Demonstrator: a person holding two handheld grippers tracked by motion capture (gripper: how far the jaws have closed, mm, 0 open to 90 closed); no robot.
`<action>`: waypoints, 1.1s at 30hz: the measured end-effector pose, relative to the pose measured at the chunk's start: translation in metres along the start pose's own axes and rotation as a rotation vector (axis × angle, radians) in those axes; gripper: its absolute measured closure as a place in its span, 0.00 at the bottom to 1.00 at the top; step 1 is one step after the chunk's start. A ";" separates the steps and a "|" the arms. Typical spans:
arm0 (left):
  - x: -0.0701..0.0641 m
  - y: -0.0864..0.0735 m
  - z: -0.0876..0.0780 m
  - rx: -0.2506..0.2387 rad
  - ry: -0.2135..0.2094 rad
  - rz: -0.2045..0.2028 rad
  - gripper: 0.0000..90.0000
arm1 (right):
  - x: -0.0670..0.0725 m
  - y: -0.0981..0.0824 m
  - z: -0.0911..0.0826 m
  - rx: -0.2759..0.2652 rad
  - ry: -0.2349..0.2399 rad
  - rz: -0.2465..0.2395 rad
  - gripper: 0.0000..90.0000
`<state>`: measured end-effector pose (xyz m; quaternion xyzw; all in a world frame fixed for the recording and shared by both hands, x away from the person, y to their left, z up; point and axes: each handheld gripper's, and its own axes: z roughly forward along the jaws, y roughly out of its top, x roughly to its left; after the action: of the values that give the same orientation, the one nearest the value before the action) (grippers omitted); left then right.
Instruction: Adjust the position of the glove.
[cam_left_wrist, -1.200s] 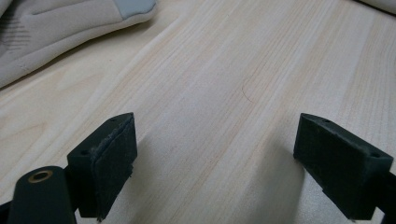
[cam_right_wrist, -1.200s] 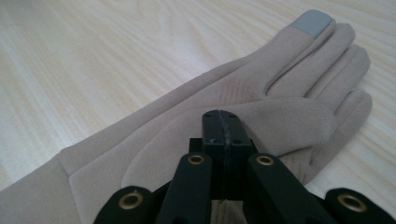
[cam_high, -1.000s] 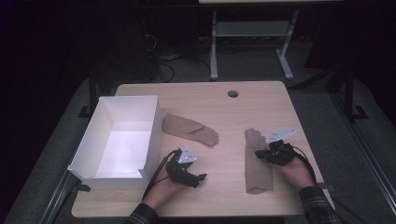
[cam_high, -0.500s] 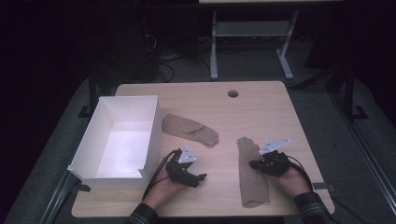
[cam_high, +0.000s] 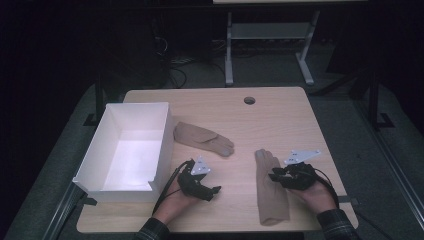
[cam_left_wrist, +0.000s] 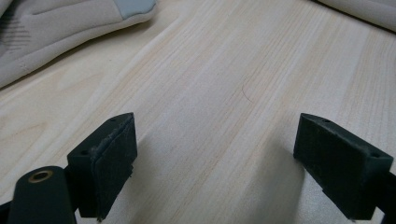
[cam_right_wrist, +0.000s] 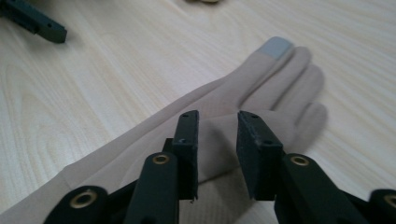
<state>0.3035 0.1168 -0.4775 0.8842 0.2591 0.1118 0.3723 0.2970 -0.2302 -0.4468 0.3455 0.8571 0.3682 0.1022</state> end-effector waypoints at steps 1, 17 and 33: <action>0.000 0.000 0.000 0.000 0.000 0.000 0.14 | -0.001 -0.001 -0.002 -0.004 -0.011 0.004 0.71; -0.001 0.000 0.001 -0.007 -0.002 -0.011 0.14 | -0.043 -0.045 -0.018 -0.030 -0.203 0.130 0.27; -0.001 0.008 0.000 -0.005 0.008 -0.031 0.44 | -0.052 -0.056 -0.010 -0.038 -0.247 0.177 0.15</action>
<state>0.3056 0.1115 -0.4713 0.8787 0.2738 0.1100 0.3752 0.3021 -0.2979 -0.4825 0.4601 0.7972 0.3468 0.1806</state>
